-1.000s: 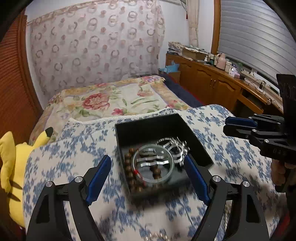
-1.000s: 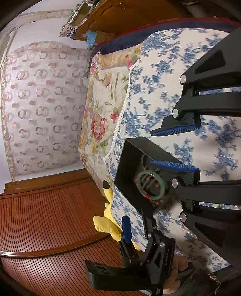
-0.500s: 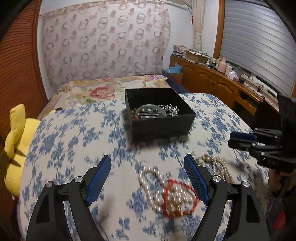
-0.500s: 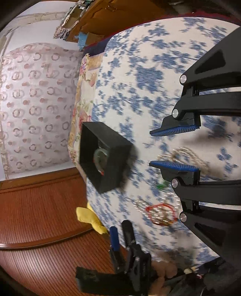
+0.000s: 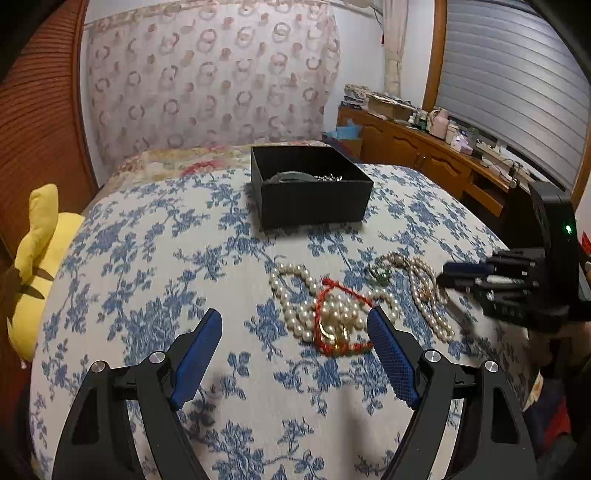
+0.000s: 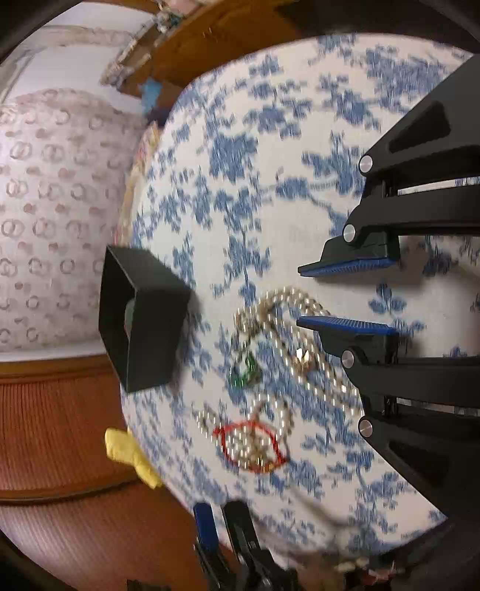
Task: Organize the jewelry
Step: 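Withdraw both open tools from the box back toward the pile, then grasp the red string bracelet with the left tool and lift it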
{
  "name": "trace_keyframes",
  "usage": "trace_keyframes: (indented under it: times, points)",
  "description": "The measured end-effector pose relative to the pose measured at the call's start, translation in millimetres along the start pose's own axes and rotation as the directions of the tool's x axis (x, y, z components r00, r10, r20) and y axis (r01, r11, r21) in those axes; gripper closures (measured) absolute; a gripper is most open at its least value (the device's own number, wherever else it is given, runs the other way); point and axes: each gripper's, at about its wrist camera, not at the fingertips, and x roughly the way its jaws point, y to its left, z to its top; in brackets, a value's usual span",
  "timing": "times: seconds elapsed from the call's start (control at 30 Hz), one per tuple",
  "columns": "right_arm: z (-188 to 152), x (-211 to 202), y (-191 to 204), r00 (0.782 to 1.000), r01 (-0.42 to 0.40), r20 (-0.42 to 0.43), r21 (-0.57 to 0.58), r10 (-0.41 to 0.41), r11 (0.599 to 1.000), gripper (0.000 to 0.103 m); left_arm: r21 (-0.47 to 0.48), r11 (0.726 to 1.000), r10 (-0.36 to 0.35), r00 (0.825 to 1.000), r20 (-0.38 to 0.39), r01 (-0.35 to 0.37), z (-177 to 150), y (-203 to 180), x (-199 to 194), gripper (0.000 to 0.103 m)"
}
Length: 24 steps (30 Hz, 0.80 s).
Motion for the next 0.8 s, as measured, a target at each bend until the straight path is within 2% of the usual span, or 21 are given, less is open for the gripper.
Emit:
trace_keyframes:
  times: [0.07,0.2,0.3,0.4,0.47,0.53,0.63,0.7,0.8]
  points:
    - [0.0,1.0,-4.9,1.000,0.005,-0.007,0.011,-0.005,1.000,0.083,-0.003,1.000,0.000,1.000,-0.003,0.000,-2.8,0.3,-1.2,0.025]
    - [-1.2,3.1,-7.9,1.000,-0.022,-0.014,0.020,0.022,1.000,0.083,-0.003,1.000,-0.001,1.000,-0.010,0.001,-5.3,-0.9,-1.2,0.025]
    - [2.0,4.9,-2.8,0.999,-0.038,-0.018,0.010,0.038,0.999,0.083,0.001,1.000,0.000,1.000,-0.013,0.000,-6.4,-3.7,-0.5,0.025]
    - [3.9,7.0,4.4,1.000,-0.019,-0.016,-0.028,0.019,0.999,0.084,0.005,1.000,-0.002,1.000,-0.017,0.002,-7.1,-6.6,0.3,0.025]
    - [3.4,6.5,5.3,1.000,-0.027,-0.012,-0.034,0.026,0.999,0.098,0.008,1.000,-0.003,1.000,-0.022,0.003,-7.0,-8.1,1.6,0.026]
    - [1.8,5.7,5.4,1.000,-0.022,-0.007,-0.045,0.022,0.999,0.098,0.008,1.000,-0.012,1.000,-0.028,0.012,-7.6,-9.4,3.1,0.031]
    - [-1.5,3.4,2.5,1.000,-0.014,0.002,-0.039,0.014,0.999,0.098,0.001,1.000,-0.028,0.999,-0.044,0.028,-6.3,-10.0,8.1,0.047]
    - [-4.1,2.4,-0.8,1.000,-0.021,0.013,-0.025,0.022,0.999,0.098,-0.004,0.999,-0.042,0.998,-0.052,0.042,-5.1,-10.3,11.6,0.061]
    - [-5.6,2.0,-1.0,0.999,-0.023,0.022,-0.019,0.024,1.000,0.098,-0.004,0.998,-0.060,0.997,-0.057,0.059,-2.6,-11.3,17.2,0.071]
